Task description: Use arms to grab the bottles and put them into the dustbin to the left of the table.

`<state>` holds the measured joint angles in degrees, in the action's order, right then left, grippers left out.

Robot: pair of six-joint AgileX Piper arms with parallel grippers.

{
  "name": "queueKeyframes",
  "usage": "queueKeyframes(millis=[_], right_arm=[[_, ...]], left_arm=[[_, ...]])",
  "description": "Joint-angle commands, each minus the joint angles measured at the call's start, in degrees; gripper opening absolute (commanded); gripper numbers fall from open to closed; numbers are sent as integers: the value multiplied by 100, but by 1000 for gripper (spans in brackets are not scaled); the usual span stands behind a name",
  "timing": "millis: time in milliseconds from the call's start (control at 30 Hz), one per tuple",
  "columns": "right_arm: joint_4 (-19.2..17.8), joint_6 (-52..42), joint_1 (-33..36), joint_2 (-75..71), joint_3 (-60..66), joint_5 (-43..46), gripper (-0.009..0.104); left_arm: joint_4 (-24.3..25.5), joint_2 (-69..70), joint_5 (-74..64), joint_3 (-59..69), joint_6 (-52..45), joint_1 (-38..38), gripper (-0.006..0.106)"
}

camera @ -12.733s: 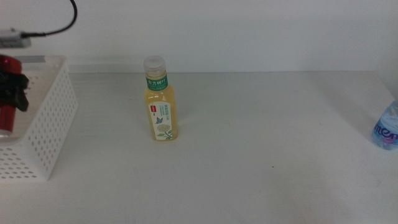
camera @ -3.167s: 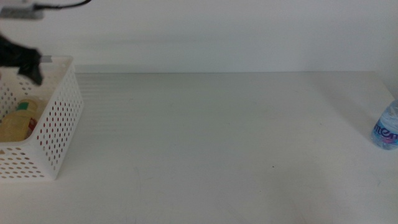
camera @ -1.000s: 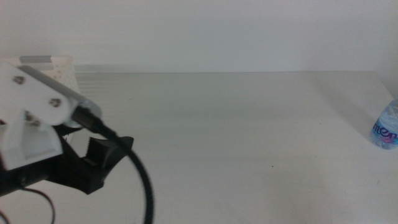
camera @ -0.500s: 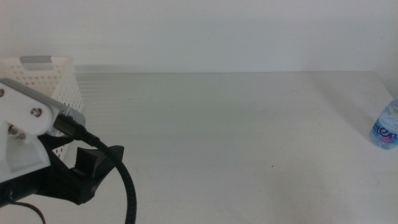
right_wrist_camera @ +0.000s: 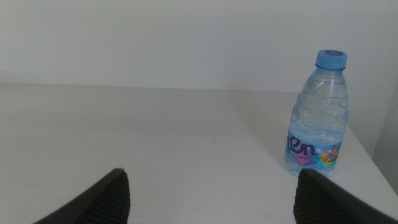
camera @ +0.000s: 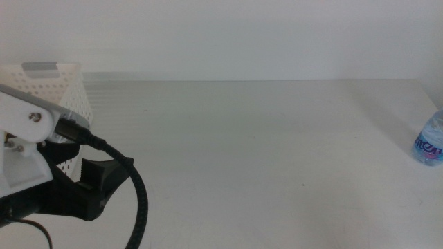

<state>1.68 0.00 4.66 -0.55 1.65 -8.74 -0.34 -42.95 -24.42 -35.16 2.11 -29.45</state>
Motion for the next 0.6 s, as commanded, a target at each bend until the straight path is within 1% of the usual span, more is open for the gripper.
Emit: queueKeyframes(millis=[0,267,333,567], right_arm=[[-48,-50,-32,-156,-52,441,74],[-48,-50,-32,-156,-52,434,74],[100,-50,-32,-91,-150,376,74],[115,-50,-32,743,-1312,-476,74]], left_arm=[[-4,35,406,-138,89,-41,90],[-4,35,406,-138,89,-41,90],[-4,35,406,-138,89,-41,90],[-4,35,406,-138,89,-41,90]])
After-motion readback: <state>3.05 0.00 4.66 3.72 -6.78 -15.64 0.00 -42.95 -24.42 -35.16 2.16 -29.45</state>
